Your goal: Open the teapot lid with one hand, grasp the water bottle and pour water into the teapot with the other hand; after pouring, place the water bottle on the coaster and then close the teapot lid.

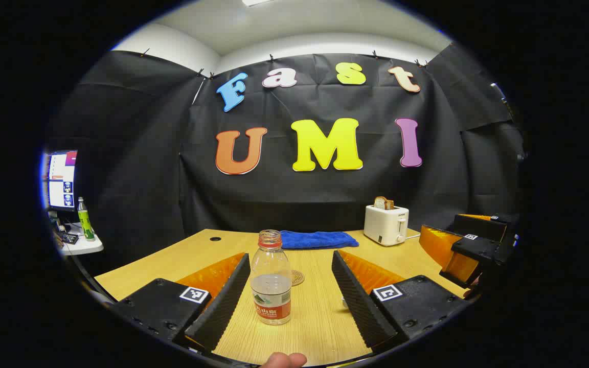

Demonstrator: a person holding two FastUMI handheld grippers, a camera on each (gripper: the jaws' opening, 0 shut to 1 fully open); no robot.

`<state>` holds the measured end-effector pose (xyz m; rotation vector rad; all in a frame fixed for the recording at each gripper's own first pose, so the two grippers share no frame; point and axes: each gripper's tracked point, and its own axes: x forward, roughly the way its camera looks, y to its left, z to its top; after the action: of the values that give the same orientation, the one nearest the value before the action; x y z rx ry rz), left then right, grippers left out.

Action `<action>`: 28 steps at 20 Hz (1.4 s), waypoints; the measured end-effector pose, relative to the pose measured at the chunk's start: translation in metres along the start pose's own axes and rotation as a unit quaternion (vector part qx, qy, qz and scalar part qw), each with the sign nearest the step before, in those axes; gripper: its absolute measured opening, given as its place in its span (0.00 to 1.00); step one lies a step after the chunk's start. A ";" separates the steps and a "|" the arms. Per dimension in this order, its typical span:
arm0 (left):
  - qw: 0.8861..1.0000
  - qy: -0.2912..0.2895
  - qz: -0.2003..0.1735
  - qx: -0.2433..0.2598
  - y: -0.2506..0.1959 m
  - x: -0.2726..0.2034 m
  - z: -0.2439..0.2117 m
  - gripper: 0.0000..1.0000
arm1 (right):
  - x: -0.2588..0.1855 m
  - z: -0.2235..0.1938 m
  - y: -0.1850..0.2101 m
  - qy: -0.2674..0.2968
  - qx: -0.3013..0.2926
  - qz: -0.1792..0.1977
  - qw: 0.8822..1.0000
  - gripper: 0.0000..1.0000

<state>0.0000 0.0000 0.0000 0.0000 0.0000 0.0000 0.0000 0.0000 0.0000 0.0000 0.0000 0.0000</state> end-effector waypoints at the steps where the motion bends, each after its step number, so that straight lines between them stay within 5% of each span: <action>1: 1.000 0.001 0.001 0.002 0.002 0.001 0.000 1.00 | 0.000 0.001 0.000 -0.002 0.000 -0.001 1.000 0.97; 2: 1.000 0.000 0.001 0.002 0.002 0.000 0.000 0.94 | 0.000 0.001 0.000 -0.003 -0.001 -0.001 1.000 0.97; 3: 1.000 0.002 0.000 0.000 0.003 0.001 0.000 1.00 | 0.000 0.001 0.001 -0.002 -0.002 0.001 1.000 0.95; 19: 1.000 0.002 0.006 0.001 0.008 -0.003 0.006 1.00 | 0.008 -0.013 0.008 0.011 -0.002 0.006 1.000 0.95; 28: 1.000 0.002 0.007 -0.006 0.015 -0.004 0.008 1.00 | 0.031 -0.063 0.036 0.056 0.008 0.022 0.998 0.95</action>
<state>-0.0043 0.0153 0.0081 -0.0113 0.0046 0.0148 0.0308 0.0356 -0.0632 0.0163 0.1123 0.0434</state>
